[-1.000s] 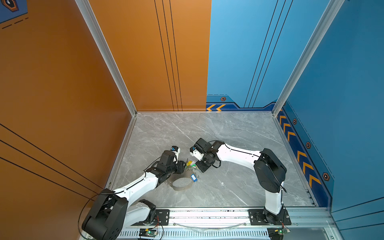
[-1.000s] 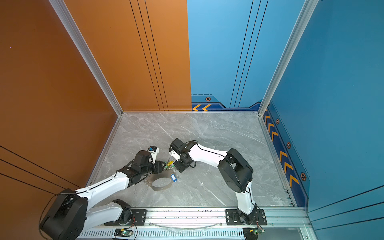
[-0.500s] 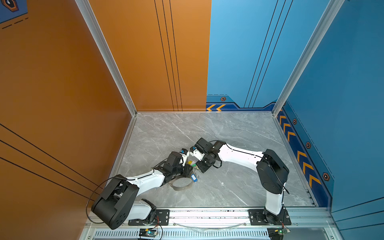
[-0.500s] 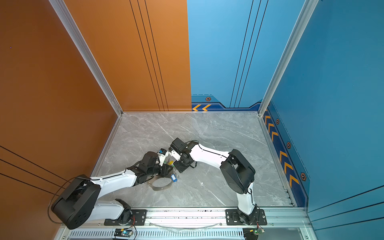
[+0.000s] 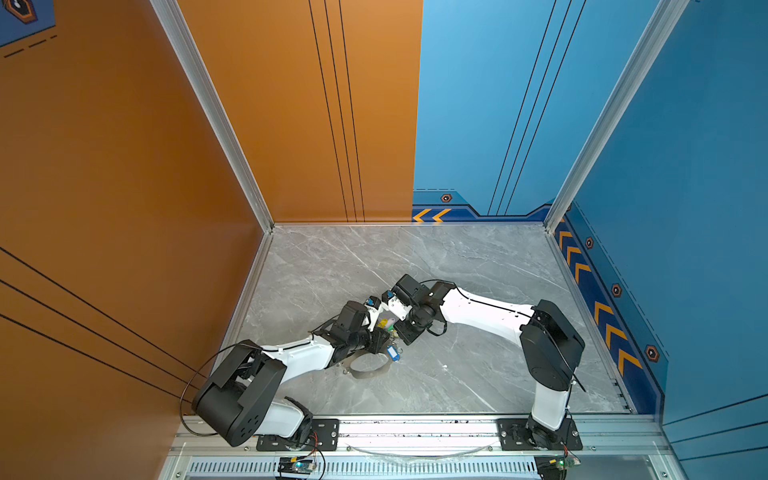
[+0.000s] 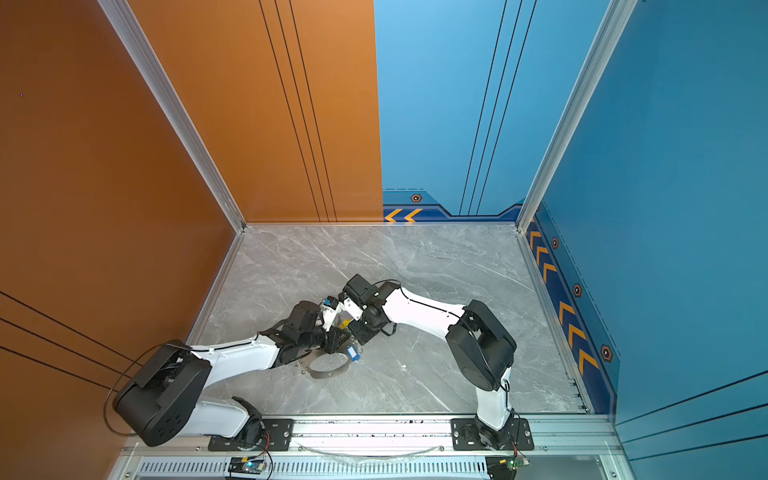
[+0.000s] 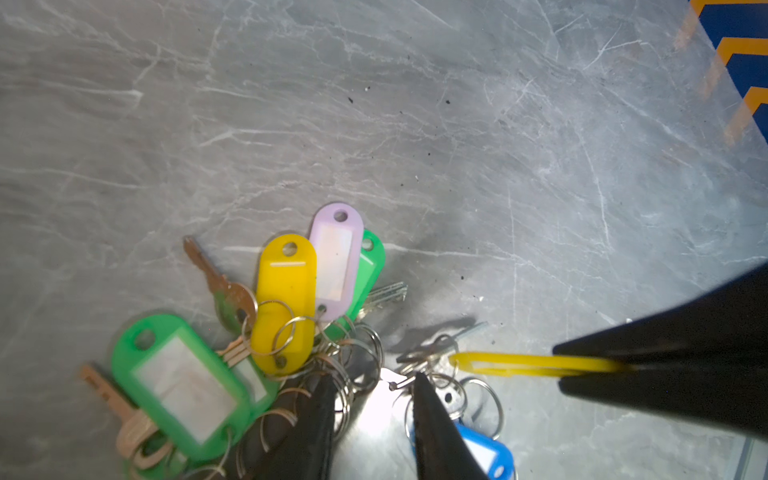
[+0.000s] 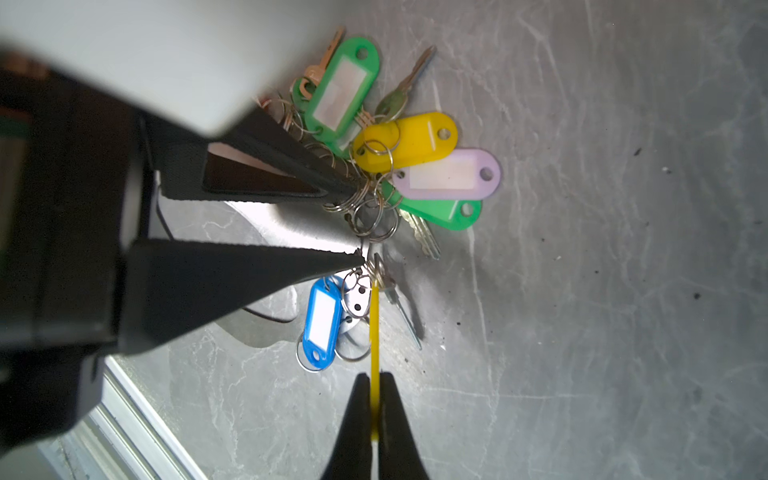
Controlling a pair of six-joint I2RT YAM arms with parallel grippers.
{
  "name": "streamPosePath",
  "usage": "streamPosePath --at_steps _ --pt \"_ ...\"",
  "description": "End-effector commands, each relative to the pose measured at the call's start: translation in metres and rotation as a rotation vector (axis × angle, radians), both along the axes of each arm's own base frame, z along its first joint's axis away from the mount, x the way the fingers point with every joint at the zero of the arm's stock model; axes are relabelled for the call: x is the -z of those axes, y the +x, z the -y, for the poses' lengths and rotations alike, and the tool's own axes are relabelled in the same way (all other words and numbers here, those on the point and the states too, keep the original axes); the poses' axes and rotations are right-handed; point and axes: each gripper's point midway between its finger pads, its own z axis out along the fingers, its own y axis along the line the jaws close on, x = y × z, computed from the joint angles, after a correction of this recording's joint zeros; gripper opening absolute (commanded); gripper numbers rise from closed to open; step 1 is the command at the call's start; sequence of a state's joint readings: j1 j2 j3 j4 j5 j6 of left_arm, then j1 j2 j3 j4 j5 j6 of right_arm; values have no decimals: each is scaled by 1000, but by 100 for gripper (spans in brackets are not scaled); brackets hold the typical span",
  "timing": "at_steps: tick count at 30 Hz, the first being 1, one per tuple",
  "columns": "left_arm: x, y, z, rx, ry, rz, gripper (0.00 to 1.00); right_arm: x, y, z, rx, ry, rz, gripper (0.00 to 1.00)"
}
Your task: Remove the keys from the keyring
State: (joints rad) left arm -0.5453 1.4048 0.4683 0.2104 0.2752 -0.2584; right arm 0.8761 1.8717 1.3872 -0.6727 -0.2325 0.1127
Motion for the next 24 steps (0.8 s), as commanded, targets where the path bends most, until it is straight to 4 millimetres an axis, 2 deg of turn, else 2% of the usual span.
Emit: streamPosePath --at_steps 1,5,14,24 --pt "-12 -5 22 118 -29 43 33 -13 5 0 37 42 17 1" --pt "-17 -8 30 164 -16 78 32 -14 6 -1 40 52 15 1" --pt "-25 -7 32 189 44 178 30 -14 6 -2 41 57 6 1" --pt "-35 1 19 147 119 295 33 -15 10 1 61 57 8 1"
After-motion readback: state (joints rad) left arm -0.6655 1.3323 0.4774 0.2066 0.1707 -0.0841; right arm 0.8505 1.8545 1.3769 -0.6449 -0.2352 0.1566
